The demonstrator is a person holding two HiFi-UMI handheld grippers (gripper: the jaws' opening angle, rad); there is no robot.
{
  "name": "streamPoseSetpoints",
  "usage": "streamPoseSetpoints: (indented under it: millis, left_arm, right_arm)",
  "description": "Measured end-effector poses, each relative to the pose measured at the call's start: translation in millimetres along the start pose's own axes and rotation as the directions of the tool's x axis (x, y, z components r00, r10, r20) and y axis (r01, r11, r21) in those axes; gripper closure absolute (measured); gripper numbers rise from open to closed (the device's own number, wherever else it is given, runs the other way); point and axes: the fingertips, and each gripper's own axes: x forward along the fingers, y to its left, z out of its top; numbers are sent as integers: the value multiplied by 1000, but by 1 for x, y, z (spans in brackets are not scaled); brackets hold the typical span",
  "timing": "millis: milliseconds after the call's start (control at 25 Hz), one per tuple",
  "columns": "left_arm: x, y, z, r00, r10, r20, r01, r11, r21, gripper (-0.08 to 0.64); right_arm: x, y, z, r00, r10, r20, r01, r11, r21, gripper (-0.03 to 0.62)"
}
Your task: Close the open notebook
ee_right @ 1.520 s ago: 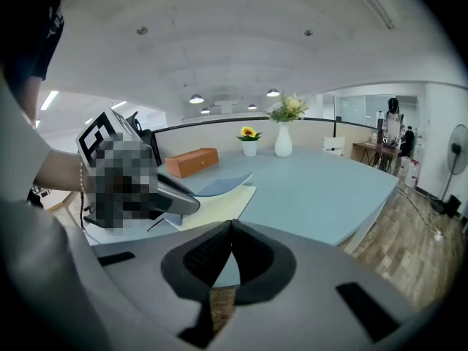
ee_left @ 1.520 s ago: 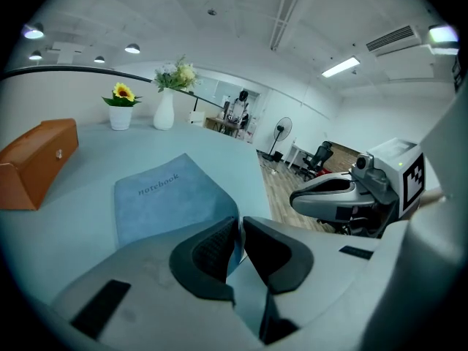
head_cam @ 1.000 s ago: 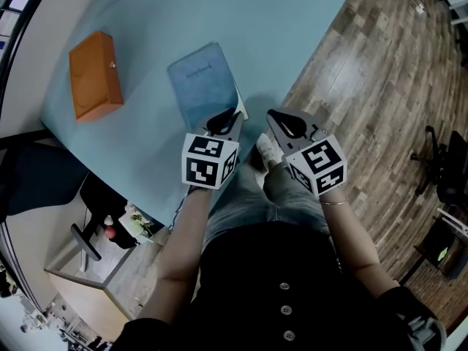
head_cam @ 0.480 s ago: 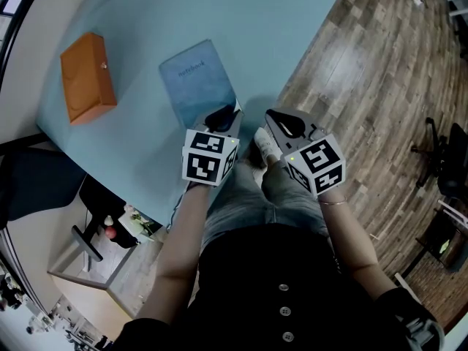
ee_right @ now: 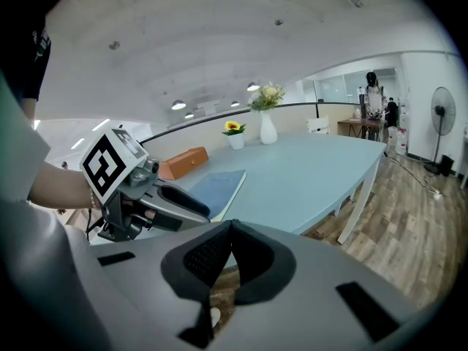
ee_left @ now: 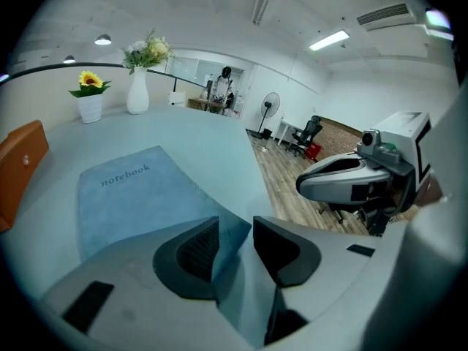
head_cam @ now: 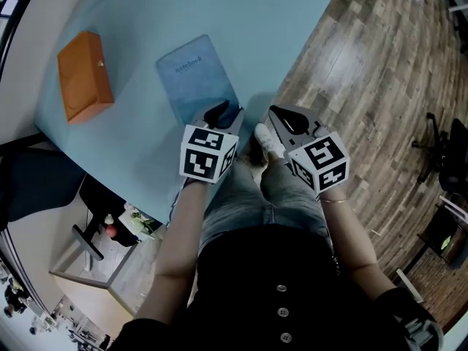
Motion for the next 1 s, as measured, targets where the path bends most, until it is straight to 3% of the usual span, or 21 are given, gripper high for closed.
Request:
streamPoseSetpoints:
  millis: [120,560,1000]
  left_arm:
    - [0,-4,-1,1000,-17,-1,17,1000,12,404]
    - [-29,0,16,997,9,72,-7,1000,-27,402]
    - [-77,25,44,970,119,214,-103,991,-86,403]
  right_arm:
    - [1,1,1,1000,-2,3,2,1000,3,588]
    - [-1,12,35,997,35,75,-32,999,-34,588]
    - [3,26,90,984,77,163,-59,992,-113,588]
